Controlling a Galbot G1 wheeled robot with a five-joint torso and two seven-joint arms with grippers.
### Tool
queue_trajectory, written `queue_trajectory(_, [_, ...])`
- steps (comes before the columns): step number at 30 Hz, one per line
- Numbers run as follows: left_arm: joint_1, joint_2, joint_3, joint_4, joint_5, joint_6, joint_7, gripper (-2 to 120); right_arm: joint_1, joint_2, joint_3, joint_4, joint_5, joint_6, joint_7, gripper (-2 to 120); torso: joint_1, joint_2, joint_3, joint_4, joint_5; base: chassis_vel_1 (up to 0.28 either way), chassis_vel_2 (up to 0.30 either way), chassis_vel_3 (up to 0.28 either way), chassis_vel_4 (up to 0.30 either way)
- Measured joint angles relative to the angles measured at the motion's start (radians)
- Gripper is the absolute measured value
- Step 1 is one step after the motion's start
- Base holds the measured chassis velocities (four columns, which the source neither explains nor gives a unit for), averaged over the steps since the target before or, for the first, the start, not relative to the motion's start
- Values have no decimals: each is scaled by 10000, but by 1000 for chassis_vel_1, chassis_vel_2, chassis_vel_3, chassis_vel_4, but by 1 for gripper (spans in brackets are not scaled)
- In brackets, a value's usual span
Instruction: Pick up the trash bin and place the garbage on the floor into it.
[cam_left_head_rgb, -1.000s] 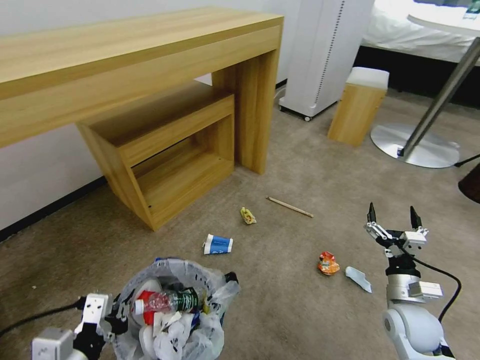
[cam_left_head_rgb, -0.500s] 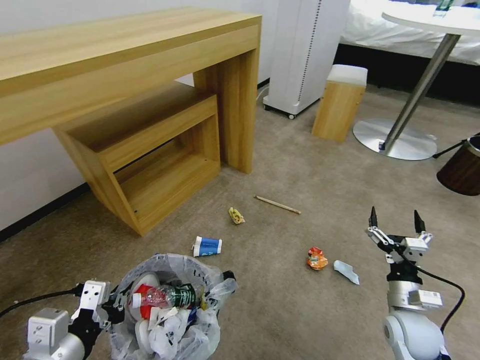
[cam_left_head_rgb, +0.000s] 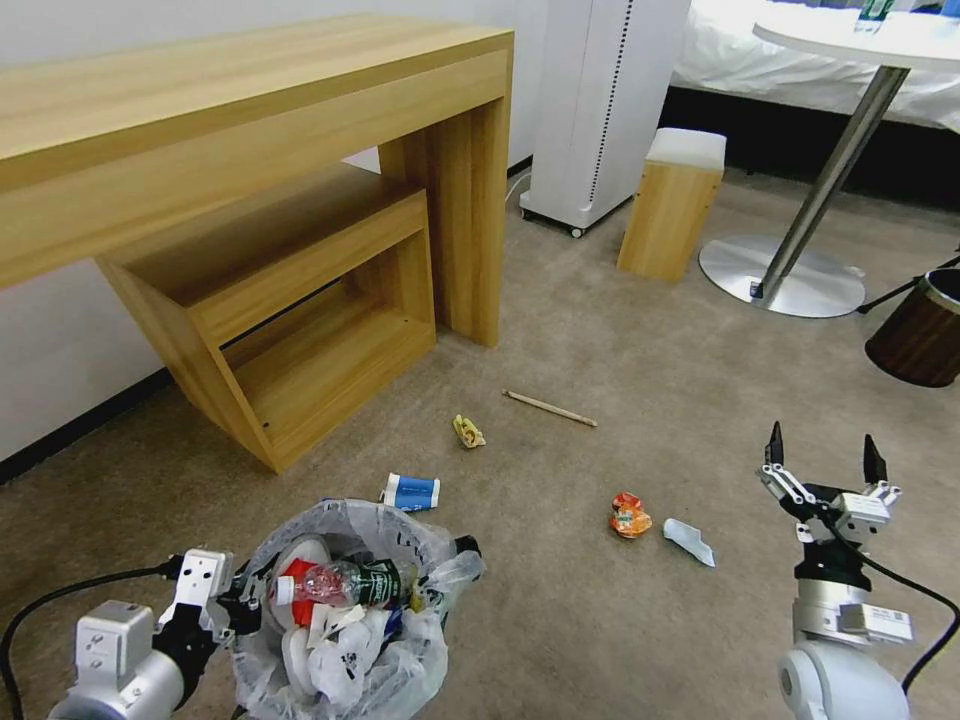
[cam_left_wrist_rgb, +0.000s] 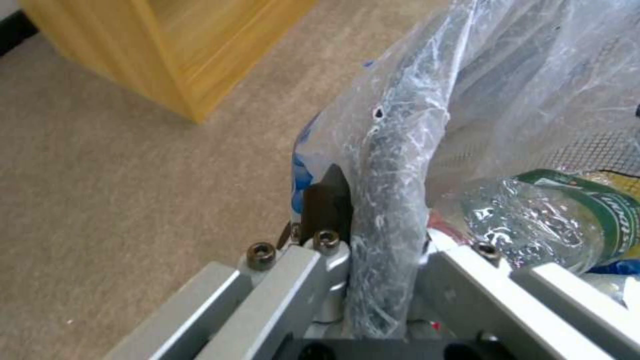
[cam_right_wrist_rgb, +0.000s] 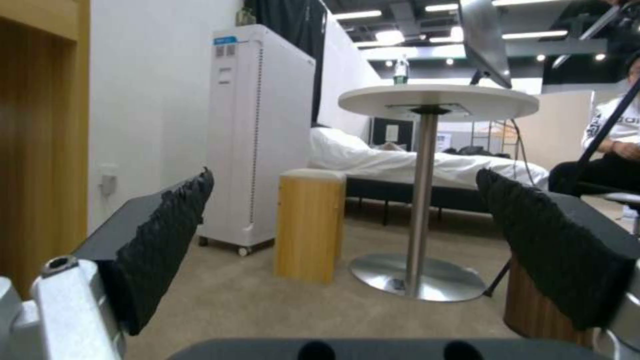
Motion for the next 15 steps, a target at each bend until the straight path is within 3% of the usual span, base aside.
queue_trajectory(10, [143, -135, -235, -17, -438, -27, -741, 0, 275, -297, -421, -235, 35, -79, 0, 100, 0, 0, 0, 1, 1, 0, 0, 0, 0])
queue_trajectory(15, [207, -251, -256, -25, -439, -29, -802, 0, 368, -436, -536, -306, 197, -95, 16, 100, 0, 0, 0, 0, 1, 0, 0, 0, 0])
